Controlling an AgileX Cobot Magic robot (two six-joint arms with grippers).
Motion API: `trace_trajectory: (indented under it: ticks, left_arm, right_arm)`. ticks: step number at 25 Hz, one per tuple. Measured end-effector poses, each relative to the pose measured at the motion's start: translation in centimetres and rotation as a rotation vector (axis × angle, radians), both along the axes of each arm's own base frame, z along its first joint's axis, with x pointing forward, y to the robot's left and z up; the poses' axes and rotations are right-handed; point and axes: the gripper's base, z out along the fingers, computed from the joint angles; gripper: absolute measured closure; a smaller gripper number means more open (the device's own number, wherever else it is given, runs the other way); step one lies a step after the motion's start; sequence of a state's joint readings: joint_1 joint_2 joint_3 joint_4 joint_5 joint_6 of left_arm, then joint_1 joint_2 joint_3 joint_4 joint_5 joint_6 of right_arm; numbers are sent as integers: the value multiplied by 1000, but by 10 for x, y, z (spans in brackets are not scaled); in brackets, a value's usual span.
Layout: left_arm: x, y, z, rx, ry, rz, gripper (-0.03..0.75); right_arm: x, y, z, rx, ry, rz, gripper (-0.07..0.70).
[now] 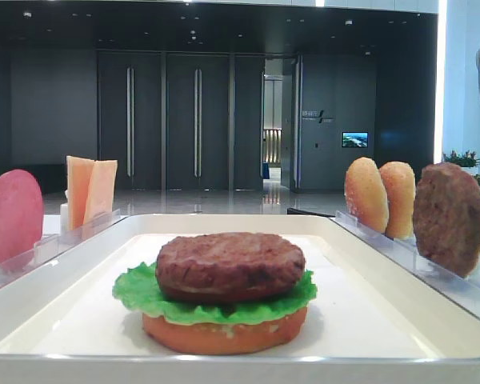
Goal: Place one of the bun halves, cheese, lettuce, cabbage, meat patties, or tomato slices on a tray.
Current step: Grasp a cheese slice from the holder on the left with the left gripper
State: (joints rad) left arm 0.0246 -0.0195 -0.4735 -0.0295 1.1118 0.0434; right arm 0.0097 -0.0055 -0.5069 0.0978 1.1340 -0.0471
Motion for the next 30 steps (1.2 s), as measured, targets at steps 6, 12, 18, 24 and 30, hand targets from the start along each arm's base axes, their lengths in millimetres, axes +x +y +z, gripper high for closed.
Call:
trace_trajectory:
  ticks: [6, 12, 18, 24, 30]
  left_arm:
    - [0, 0, 0, 0, 0, 0, 78]
    - [0, 0, 0, 0, 0, 0, 78]
    - [0, 0, 0, 0, 0, 0, 78]
    - [2, 0, 8, -14, 44, 7, 78]
    - [20, 0, 23, -45, 159, 28, 78]
  right_arm:
    - [0, 0, 0, 0, 0, 0, 166]
    - [0, 0, 0, 0, 0, 0, 166]
    - [0, 0, 0, 1, 0, 0, 166]
    - [0, 0, 0, 1, 0, 0, 166]
    - [0, 0, 0, 1, 0, 0, 166]
